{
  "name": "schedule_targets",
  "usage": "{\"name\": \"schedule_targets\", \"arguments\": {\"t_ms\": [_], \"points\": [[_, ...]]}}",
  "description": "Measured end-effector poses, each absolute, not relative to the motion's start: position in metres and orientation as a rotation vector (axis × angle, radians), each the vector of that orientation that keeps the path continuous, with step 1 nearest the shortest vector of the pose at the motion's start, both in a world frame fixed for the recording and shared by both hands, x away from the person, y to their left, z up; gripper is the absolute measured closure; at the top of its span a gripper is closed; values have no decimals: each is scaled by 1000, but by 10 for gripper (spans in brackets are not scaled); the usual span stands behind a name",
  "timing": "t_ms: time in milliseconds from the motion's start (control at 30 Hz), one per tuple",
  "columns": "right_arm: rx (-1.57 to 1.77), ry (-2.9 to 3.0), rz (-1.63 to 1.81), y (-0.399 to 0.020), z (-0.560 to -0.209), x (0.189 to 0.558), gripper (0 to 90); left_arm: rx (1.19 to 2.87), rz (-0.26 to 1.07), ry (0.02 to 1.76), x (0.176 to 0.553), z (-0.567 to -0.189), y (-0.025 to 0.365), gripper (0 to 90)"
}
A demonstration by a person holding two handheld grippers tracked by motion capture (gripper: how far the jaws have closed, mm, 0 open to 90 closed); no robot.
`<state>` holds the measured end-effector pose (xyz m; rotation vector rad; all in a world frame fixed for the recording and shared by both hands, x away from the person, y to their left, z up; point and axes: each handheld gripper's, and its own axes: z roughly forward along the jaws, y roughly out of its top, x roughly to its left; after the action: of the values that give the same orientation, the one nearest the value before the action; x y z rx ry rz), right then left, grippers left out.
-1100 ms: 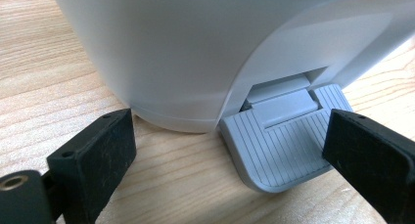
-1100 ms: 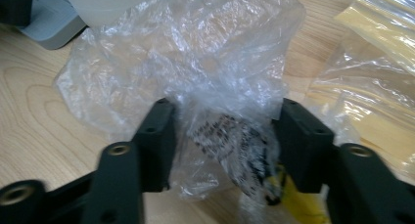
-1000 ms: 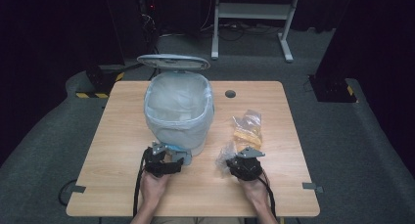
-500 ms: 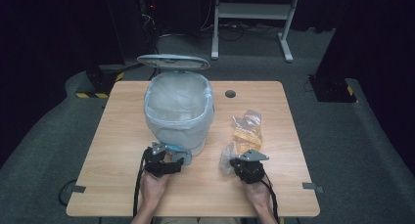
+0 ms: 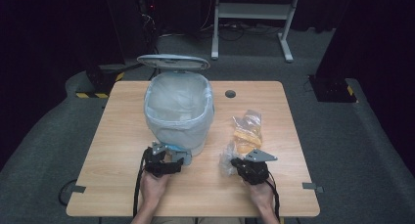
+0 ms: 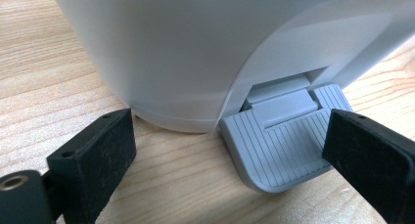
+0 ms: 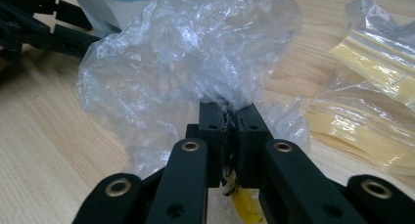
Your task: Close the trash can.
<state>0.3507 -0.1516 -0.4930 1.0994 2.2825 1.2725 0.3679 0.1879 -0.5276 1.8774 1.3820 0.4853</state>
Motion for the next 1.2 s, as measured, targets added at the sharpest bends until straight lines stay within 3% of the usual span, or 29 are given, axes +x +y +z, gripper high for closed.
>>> {"name": "schedule_targets", "arguments": {"t_ms": [1200], "points": [[1056,2292,1411,-162,-471,350,851,1878,484,1382,368,-528,188,57]]}}
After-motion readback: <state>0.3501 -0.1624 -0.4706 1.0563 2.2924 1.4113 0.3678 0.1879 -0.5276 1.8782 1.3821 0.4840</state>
